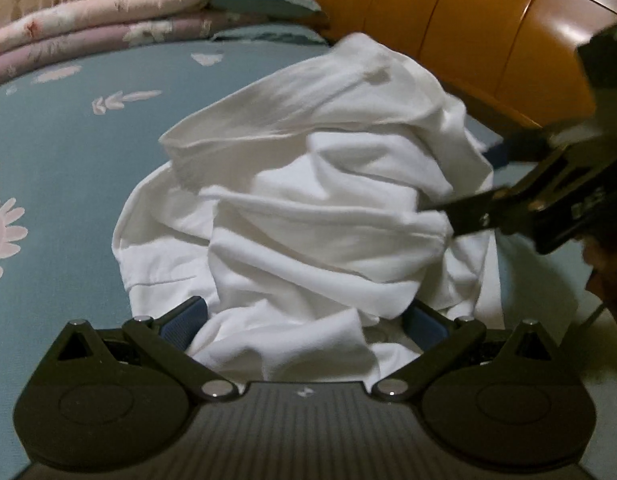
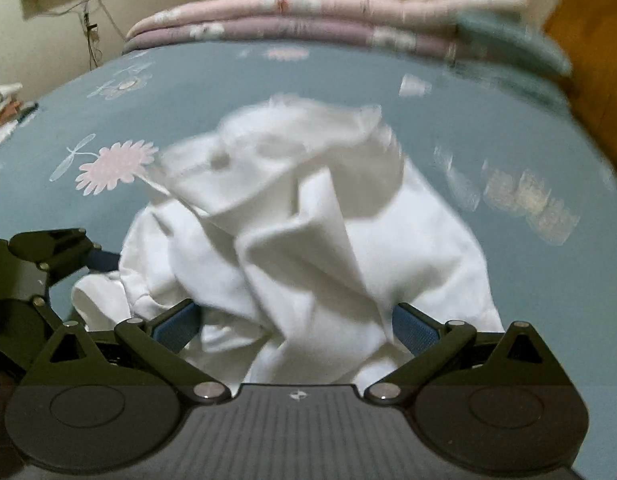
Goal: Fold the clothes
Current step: 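Move both tools toward the crumpled white T-shirt on the bed, then grasp a fold of the white T-shirt with the left gripper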
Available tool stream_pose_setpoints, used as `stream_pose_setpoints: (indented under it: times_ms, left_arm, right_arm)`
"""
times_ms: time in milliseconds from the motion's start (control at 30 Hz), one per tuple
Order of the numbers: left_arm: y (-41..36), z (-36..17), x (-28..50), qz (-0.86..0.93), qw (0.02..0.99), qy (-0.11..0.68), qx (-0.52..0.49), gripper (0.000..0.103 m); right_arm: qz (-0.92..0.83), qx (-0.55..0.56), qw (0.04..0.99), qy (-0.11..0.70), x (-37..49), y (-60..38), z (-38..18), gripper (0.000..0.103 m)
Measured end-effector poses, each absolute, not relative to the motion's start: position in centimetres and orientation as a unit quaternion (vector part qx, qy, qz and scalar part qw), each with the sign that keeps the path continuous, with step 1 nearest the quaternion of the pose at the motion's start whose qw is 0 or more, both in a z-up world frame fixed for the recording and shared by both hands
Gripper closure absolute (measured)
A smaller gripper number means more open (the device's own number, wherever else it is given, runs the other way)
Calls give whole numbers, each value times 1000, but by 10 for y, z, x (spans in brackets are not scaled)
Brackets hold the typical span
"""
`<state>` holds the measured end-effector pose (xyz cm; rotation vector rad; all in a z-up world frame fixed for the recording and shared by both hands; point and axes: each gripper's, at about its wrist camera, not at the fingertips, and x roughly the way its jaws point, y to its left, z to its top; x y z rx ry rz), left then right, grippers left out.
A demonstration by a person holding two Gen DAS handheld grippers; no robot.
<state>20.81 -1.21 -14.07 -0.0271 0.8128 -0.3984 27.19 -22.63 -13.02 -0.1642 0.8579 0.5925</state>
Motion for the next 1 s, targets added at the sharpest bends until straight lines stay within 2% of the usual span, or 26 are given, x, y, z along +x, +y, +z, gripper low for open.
stream_pose_setpoints:
  times_ms: [100,300,500,567,633,700,767,900,1000]
  left_arm:
    - [-4,-130,215,-185,896,403,-19,1]
    - [17,-101,218,-187,906,375,-59,1]
    - [40,-91,216,-212,886,362,-194,2]
    - [44,-94,214,-218,881,363,-211,3]
    - [47,-97,214,-219,877,363,-226,9]
    - [51,-101,219,-219,866,366,-260,30]
    - [55,-110,228,-220,848,370,-309,41]
    - [64,-135,240,-195,800,391,-411,54]
    - [71,-152,241,-165,778,393,-462,60]
  right_arm:
    - [273,-49,857,434,282,-244,-138,0]
    - [204,-70,889,404,274,-269,-122,0]
    - [198,-52,907,367,246,-265,-102,0]
    - [198,-43,911,360,242,-265,-99,0]
    - [198,-35,914,354,237,-264,-96,0]
    - [197,-26,916,347,232,-264,-93,0]
    - [196,-18,919,342,228,-263,-90,0]
    - [200,3,921,335,219,-265,-85,0]
    - [199,11,923,330,214,-270,-81,0]
